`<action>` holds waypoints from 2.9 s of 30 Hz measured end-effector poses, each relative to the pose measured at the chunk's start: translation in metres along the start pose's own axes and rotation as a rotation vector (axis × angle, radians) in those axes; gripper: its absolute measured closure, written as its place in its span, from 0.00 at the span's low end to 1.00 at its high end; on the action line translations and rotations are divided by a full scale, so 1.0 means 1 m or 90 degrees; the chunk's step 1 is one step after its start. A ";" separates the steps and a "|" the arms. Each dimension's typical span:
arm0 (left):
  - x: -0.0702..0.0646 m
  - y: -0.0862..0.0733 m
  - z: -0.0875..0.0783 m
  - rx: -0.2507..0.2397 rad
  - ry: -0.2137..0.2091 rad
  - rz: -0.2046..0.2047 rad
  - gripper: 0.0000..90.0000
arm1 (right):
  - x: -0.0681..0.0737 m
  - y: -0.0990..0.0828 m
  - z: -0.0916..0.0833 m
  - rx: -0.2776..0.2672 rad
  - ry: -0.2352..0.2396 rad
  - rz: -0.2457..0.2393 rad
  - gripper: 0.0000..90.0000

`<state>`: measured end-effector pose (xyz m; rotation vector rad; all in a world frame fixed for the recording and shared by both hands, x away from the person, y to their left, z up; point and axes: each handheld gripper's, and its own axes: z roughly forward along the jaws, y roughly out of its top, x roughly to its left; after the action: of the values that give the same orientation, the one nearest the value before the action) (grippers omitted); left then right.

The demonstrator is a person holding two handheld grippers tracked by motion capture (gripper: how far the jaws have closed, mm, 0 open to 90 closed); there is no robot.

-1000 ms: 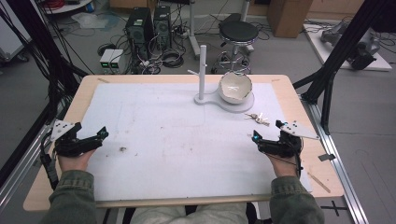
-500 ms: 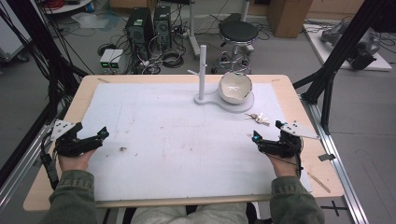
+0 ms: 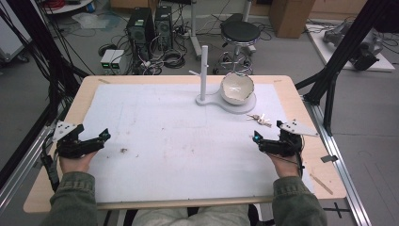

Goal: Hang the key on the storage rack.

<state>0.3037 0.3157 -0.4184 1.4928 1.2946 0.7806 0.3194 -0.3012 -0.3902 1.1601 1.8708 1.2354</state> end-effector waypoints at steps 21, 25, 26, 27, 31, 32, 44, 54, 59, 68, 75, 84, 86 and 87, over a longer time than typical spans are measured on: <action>0.000 -0.002 0.001 0.004 -0.002 -0.003 0.02 | -0.015 0.017 0.023 0.071 0.020 0.011 0.03; 0.000 -0.002 0.001 0.006 -0.002 -0.003 0.02 | -0.022 0.018 0.027 0.088 0.017 0.020 0.03; 0.001 -0.002 0.001 0.006 -0.004 -0.003 0.02 | -0.024 0.018 0.029 0.091 0.015 0.027 0.03; 0.001 -0.002 0.002 0.006 -0.004 -0.004 0.02 | -0.025 0.019 0.030 0.096 0.012 0.030 0.03; 0.001 -0.003 0.002 0.007 -0.005 -0.004 0.02 | -0.033 0.024 0.035 0.118 0.004 0.029 0.03; 0.001 -0.003 0.002 0.005 -0.004 -0.006 0.02 | -0.035 0.026 0.037 0.121 0.003 0.031 0.03; 0.002 -0.003 0.002 0.009 -0.001 -0.005 0.02 | -0.056 0.034 0.053 0.168 0.011 0.022 0.03; 0.002 -0.003 0.004 0.009 0.002 -0.008 0.02 | -0.066 0.040 0.073 0.229 0.040 -0.018 0.03; 0.002 -0.003 0.003 0.010 0.002 -0.006 0.02 | -0.071 0.034 0.087 0.264 0.057 -0.022 0.03; 0.001 -0.004 0.006 0.017 -0.005 -0.005 0.02 | -0.079 0.025 0.106 0.327 0.055 -0.056 0.03; 0.001 -0.004 0.007 0.019 -0.005 -0.005 0.02 | -0.086 0.028 0.119 0.368 0.055 -0.064 0.06; 0.001 -0.004 0.007 0.021 -0.006 -0.003 0.02 | -0.086 0.023 0.128 0.419 0.076 -0.081 0.26; 0.000 -0.004 0.008 0.024 -0.007 0.000 0.02 | -0.086 0.022 0.129 0.428 0.067 -0.077 0.28; 0.000 -0.005 0.009 0.025 -0.009 0.001 0.02 | -0.087 0.022 0.130 0.431 0.066 -0.076 0.30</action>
<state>0.3100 0.3132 -0.4256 1.5279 1.3052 0.7493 0.4728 -0.3246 -0.4178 1.2995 2.4940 0.6057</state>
